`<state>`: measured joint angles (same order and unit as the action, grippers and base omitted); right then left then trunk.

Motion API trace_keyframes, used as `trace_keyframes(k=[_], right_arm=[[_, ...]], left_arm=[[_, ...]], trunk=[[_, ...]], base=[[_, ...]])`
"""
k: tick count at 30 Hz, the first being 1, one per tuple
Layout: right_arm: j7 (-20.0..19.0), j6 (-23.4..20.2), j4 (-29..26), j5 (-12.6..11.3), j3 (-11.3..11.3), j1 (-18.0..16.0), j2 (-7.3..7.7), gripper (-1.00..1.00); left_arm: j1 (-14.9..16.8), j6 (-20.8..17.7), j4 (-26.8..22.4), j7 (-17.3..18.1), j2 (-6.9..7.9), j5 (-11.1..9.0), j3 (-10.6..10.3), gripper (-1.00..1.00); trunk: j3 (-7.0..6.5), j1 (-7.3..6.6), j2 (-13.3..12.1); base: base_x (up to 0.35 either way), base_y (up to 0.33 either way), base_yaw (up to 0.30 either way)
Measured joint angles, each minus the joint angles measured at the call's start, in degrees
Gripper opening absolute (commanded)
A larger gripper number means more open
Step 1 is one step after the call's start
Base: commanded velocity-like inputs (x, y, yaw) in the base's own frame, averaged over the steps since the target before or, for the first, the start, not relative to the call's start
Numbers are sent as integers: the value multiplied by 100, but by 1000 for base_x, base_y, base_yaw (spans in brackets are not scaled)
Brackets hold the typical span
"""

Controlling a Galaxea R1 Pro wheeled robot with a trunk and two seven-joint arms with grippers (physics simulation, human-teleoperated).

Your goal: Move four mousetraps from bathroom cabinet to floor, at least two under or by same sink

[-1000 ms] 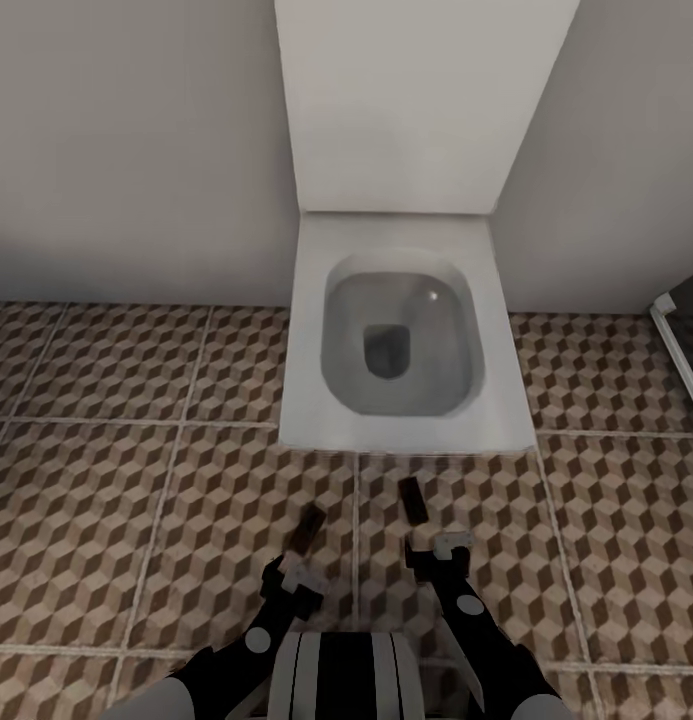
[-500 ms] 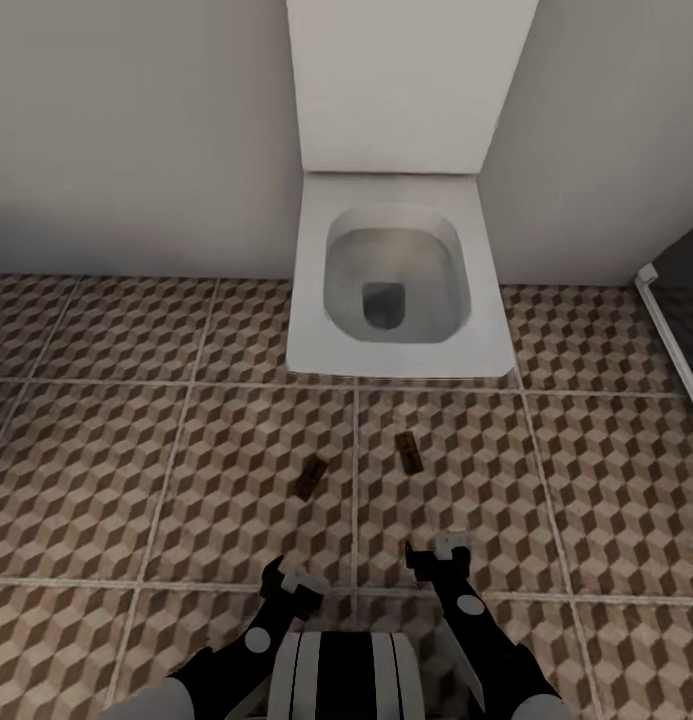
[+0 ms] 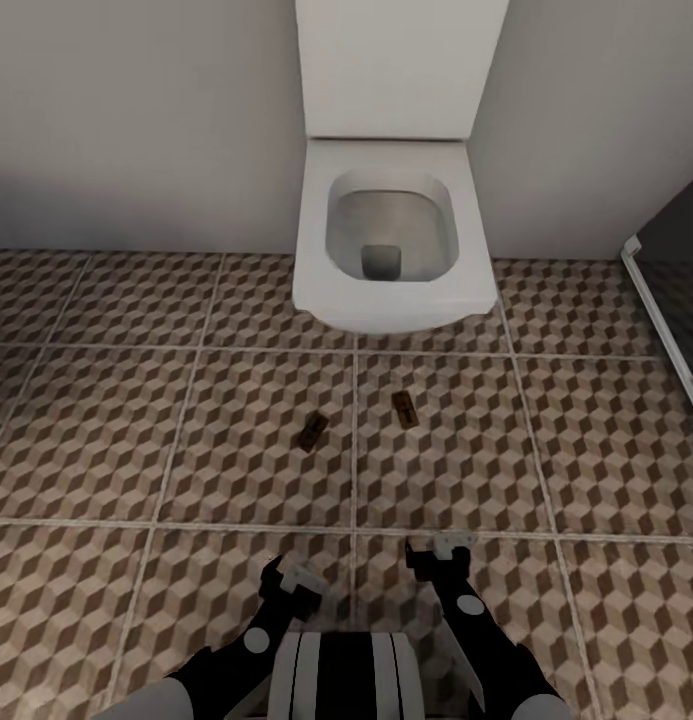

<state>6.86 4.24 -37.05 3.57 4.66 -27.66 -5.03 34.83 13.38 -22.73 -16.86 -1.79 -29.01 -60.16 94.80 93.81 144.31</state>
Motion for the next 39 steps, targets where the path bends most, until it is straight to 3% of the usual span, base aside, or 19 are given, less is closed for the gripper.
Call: trace_keyframes(k=[11,18,39], right_arm=[[0,0,0,-1,0,0,-5,100],[0,0,0,-3,0,0,-6,100],[0,0,0,1,0,0,-1,100]], left_arm=[[0,3,3,0,7,0,0,100],[0,8,3,0,22,0,0,100],[1,52,-2,1,245,-1,17,100]], trunk=[[0,-2,0],[0,-3,0],[0,-4,0]], base=[[-249,0,0],[-42,0,0],[-3,0,0]])
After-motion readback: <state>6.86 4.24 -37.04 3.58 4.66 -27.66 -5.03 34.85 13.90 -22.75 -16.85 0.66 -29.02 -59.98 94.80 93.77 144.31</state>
